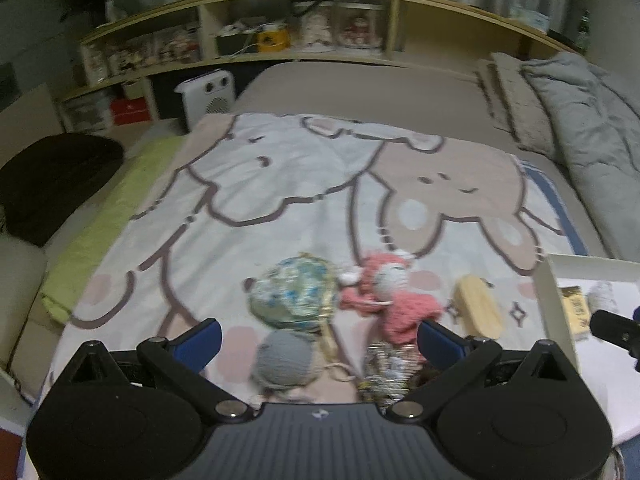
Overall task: Organize objects
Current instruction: 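Move both tools back toward the remaining toys on the blanket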
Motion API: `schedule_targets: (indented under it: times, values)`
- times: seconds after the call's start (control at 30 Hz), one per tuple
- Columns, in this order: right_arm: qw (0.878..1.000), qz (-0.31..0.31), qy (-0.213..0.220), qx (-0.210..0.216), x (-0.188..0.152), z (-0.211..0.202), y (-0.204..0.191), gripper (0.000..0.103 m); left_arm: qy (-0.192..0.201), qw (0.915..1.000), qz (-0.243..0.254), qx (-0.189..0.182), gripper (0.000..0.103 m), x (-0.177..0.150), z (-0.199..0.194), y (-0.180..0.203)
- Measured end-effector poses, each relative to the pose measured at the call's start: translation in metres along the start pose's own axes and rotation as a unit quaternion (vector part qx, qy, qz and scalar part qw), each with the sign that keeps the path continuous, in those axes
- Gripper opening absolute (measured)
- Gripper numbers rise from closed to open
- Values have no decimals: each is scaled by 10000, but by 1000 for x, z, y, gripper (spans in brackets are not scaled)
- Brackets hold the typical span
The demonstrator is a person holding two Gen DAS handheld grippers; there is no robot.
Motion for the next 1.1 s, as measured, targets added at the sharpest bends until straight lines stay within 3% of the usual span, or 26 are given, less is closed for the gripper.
schedule_targets:
  times: [0.4,0.6,0.77,0.9,1.0,1.1]
  values:
    - [9989,-281,232,304,-20,22,-37,103,-118,9986,-361,370,103,-13,36,-45]
    - [9965,-374,440,596,-37,28,-52,103,-150,9994,-117,301,103,-15,48,-40]
    - [9904,-1198,145,680,-60,42,-74,103,-101,9998,98,113,103,-18,53,-33]
    - [9882,-1366,-164,675,-72,60,-78,103,-202,9997,110,-60,103,-21,58,-29]
    - [9867,-1430,-281,718,-75,71,-80,95,-259,9994,232,-67,101,-22,63,-26]
    - [9837,-1555,-334,837,-79,79,-86,94,-344,9984,436,-96,97,-24,69,-19]
Point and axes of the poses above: each gripper's, at about its wrist camera, not at the fingertips, and z roughly the way its jaws point, y to its right, x to its top, the point moved 8 cm from there along z, roughly the way its jaws point, and after that the axes turned 2 degrees about -y, right-handed, at the moved point
